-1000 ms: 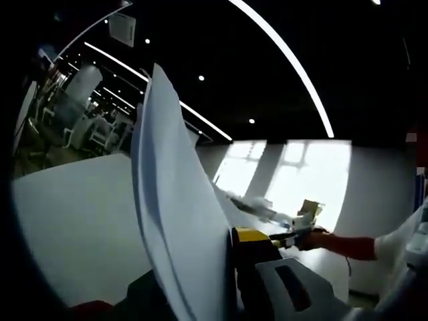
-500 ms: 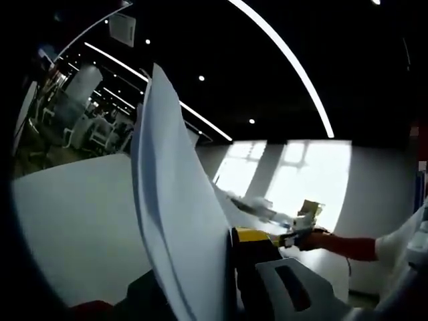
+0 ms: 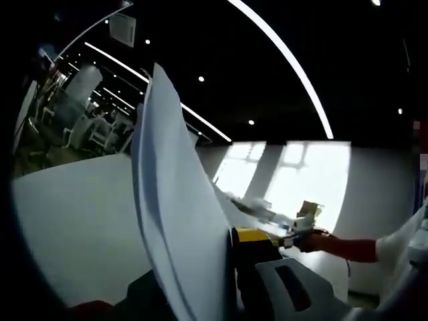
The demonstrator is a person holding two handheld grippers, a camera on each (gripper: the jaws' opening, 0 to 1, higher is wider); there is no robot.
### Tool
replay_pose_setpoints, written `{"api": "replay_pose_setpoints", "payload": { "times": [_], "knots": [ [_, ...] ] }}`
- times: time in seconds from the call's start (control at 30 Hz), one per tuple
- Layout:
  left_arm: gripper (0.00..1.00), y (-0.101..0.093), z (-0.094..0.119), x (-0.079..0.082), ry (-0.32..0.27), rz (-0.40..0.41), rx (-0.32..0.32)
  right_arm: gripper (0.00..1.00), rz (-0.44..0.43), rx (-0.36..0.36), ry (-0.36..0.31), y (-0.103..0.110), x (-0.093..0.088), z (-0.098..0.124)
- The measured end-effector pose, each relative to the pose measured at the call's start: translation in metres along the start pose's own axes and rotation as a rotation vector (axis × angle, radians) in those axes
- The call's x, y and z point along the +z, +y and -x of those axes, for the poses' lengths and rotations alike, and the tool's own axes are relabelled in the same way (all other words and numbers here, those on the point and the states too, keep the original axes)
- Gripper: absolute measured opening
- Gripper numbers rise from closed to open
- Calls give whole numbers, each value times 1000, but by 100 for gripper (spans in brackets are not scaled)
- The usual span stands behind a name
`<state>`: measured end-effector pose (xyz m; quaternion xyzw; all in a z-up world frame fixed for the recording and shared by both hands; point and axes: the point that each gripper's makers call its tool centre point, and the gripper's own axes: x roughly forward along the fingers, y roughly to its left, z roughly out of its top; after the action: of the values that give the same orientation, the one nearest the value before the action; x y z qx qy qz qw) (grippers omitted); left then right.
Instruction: Organize the stack of printing papers by aligning and flattening the scattered papers on the table
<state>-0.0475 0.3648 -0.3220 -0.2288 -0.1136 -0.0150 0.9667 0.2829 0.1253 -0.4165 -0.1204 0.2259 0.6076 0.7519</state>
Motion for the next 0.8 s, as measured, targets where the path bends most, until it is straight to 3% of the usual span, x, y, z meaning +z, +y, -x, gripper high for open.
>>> {"api": "replay_pose_setpoints", "payload": {
  "times": [0.07,0.2,0.3,0.8],
  "knots": [
    [8,1,0,1,0,0,0,0,-75,-5,-6,1,-1,4],
    [8,1,0,1,-1,2,-3,0,-134,-15,-17,-2,-2,13],
    [8,2,-1,2,-3,3,-5,0,-149,-28,-28,-10,0,20],
    [8,1,0,1,-2,9,-1,0,-184,-30,-46,-10,1,33]
  ]
}}
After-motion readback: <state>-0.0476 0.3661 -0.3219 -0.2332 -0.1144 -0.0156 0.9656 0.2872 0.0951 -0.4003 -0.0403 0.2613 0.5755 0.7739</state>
